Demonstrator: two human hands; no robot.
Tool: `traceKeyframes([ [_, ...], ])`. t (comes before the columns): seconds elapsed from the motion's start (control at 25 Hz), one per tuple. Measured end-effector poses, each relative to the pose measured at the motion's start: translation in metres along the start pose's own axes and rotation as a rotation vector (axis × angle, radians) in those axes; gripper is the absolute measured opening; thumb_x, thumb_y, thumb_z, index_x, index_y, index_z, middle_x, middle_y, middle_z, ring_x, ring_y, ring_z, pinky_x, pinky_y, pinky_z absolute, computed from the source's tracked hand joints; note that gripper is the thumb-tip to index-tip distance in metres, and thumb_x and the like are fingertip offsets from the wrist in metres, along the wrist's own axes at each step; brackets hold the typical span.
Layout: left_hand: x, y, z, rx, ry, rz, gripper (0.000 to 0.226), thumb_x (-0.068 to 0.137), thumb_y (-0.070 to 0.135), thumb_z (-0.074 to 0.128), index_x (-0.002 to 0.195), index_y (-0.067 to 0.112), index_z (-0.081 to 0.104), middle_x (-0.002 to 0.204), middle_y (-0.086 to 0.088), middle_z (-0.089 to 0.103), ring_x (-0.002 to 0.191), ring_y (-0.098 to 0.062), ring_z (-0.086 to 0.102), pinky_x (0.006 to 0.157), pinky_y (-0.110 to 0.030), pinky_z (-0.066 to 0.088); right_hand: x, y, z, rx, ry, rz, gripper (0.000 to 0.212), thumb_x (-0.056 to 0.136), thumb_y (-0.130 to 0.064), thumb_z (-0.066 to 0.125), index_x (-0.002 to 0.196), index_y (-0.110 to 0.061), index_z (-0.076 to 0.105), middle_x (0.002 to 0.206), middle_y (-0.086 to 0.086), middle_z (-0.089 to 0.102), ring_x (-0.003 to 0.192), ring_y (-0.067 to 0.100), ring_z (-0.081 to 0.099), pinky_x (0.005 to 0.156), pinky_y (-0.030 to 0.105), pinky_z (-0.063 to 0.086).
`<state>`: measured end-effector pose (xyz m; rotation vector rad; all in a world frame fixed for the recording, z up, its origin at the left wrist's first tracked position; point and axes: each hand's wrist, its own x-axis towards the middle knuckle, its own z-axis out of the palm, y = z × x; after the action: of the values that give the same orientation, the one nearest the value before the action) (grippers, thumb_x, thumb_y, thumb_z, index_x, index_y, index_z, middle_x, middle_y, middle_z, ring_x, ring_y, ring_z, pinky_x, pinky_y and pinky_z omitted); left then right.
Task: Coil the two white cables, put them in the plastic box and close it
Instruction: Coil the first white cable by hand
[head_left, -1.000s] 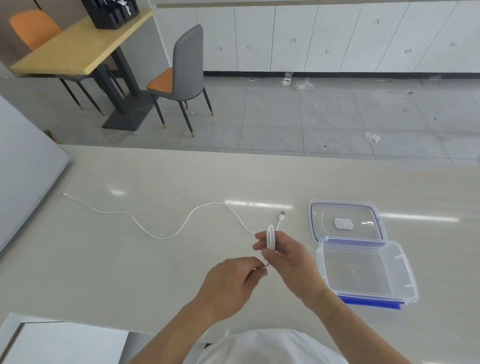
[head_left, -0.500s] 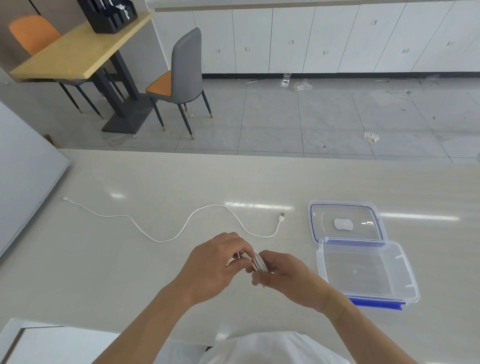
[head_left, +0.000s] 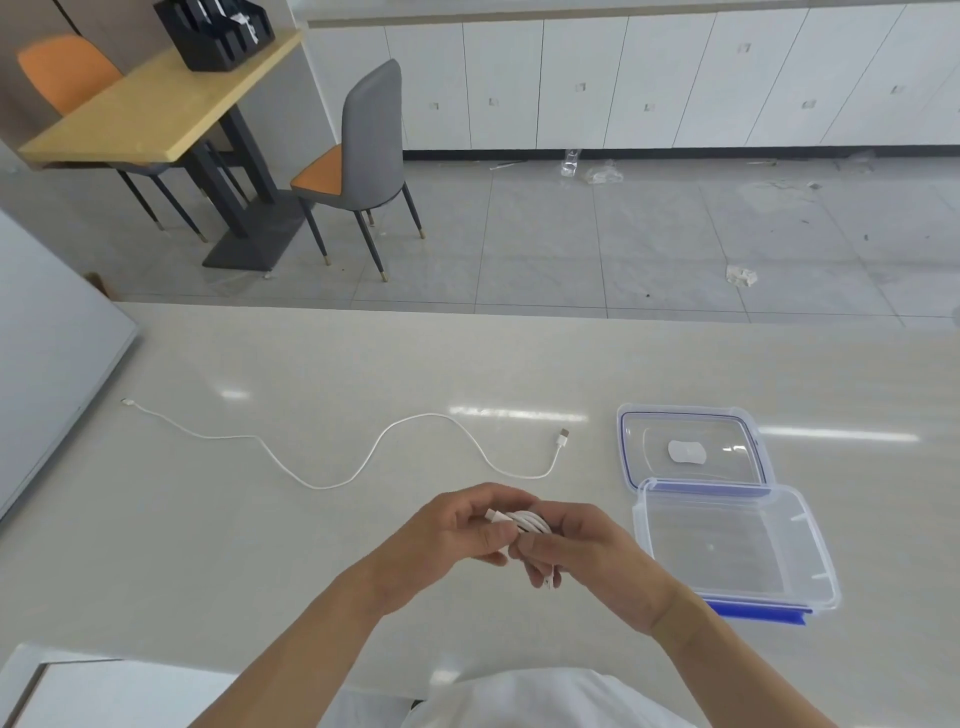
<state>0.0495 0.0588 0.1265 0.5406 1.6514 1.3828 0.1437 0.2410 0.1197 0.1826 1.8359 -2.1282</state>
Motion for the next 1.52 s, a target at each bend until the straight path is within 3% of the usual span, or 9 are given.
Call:
traceKeyframes([
  [0.28, 0.003, -0.004, -0.005, 0.091, 0.061, 0.085, 0.016, 0.089, 0.013, 0.072, 0.103, 0.02, 0.071, 0.099, -0.004, 0.075, 0.088, -0.02, 0.069, 0.077, -0.029, 0.054, 0.001, 0.01, 0.001, 0.164, 0.103, 0.044, 0.014, 0.082, -0.024, 0.074, 0.081, -0.01, 0.073, 0.08, 0.011, 0.068, 0.069, 0.02, 0.058, 0.058, 0.023, 0.045],
  [0.44, 0.006, -0.007, -0.004, 0.002, 0.093, 0.083, 0.019, 0.088, 0.01, 0.071, 0.104, 0.022, 0.07, 0.092, -0.001, 0.074, 0.08, -0.016, 0.066, 0.072, -0.026, 0.053, 0.001, 0.009, 0.003, 0.17, 0.237, 0.149, 0.028, 0.071, -0.029, 0.082, 0.091, -0.011, 0.078, 0.082, 0.006, 0.076, 0.07, 0.015, 0.065, 0.059, 0.021, 0.048],
  [0.56, 0.005, -0.011, -0.003, -0.028, 0.068, 0.073, 0.018, 0.088, 0.009, 0.072, 0.104, 0.019, 0.069, 0.092, -0.002, 0.074, 0.077, -0.015, 0.066, 0.071, -0.026, 0.053, 0.002, 0.001, -0.003, 0.01, 0.253, 0.248, 0.022, 0.062, -0.03, 0.084, 0.079, -0.017, 0.079, 0.072, 0.0, 0.074, 0.063, 0.011, 0.062, 0.052, 0.02, 0.044],
  [0.76, 0.007, -0.02, 0.004, -0.071, 0.155, 0.095, 0.019, 0.085, 0.006, 0.074, 0.099, 0.018, 0.069, 0.091, -0.005, 0.072, 0.078, -0.017, 0.064, 0.069, -0.025, 0.052, 0.007, -0.012, -0.009, -0.298, 0.298, 0.25, 0.007, 0.073, -0.021, 0.082, 0.073, -0.017, 0.076, 0.063, -0.003, 0.07, 0.059, 0.011, 0.059, 0.049, 0.023, 0.048],
  [0.96, 0.008, -0.03, 0.015, -0.03, 0.231, 0.089, 0.019, 0.086, 0.009, 0.072, 0.096, 0.024, 0.069, 0.088, -0.003, 0.07, 0.073, -0.012, 0.062, 0.067, -0.024, 0.05, 0.013, -0.009, 0.0, -0.907, 0.459, 0.179, 0.01, 0.075, -0.037, 0.074, 0.075, -0.028, 0.072, 0.072, -0.002, 0.072, 0.071, 0.021, 0.064, 0.06, 0.032, 0.048],
  [1.16, 0.013, -0.034, 0.03, 0.065, 0.375, 0.14, 0.02, 0.088, 0.011, 0.07, 0.094, 0.03, 0.066, 0.083, 0.002, 0.069, 0.073, -0.017, 0.063, 0.069, -0.031, 0.054, 0.02, 0.005, 0.01, -0.978, 0.603, 0.193, 0.009, 0.082, -0.025, 0.059, 0.078, -0.019, 0.064, 0.075, 0.005, 0.072, 0.074, 0.032, 0.064, 0.062, 0.038, 0.051],
  [1.32, 0.015, -0.029, 0.023, -0.011, 0.398, 0.065, 0.022, 0.088, 0.011, 0.069, 0.104, 0.026, 0.065, 0.087, -0.013, 0.068, 0.074, -0.024, 0.066, 0.069, -0.028, 0.056, 0.018, 0.012, 0.012, -0.736, 0.665, 0.126, 0.014, 0.084, -0.024, 0.066, 0.07, -0.021, 0.064, 0.063, 0.0, 0.069, 0.062, 0.021, 0.061, 0.057, 0.034, 0.049],
  [1.44, 0.017, -0.023, 0.012, -0.2, 0.273, -0.03, 0.034, 0.084, 0.014, 0.068, 0.117, 0.024, 0.066, 0.096, -0.01, 0.069, 0.084, -0.02, 0.068, 0.075, -0.031, 0.055, 0.014, 0.007, 0.006, -0.395, 0.572, 0.063, 0.01, 0.082, -0.023, 0.075, 0.072, -0.024, 0.072, 0.063, 0.004, 0.071, 0.052, 0.01, 0.055, 0.051, 0.029, 0.048],
  [1.52, 0.017, -0.021, 0.011, -0.151, 0.219, 0.013, 0.034, 0.084, 0.02, 0.069, 0.117, 0.027, 0.069, 0.097, -0.005, 0.071, 0.084, -0.018, 0.068, 0.072, -0.031, 0.054, 0.012, 0.004, 0.003, -0.271, 0.515, 0.065, 0.007, 0.082, -0.019, 0.077, 0.077, -0.024, 0.076, 0.07, 0.005, 0.075, 0.055, 0.007, 0.058, 0.049, 0.024, 0.049],
])
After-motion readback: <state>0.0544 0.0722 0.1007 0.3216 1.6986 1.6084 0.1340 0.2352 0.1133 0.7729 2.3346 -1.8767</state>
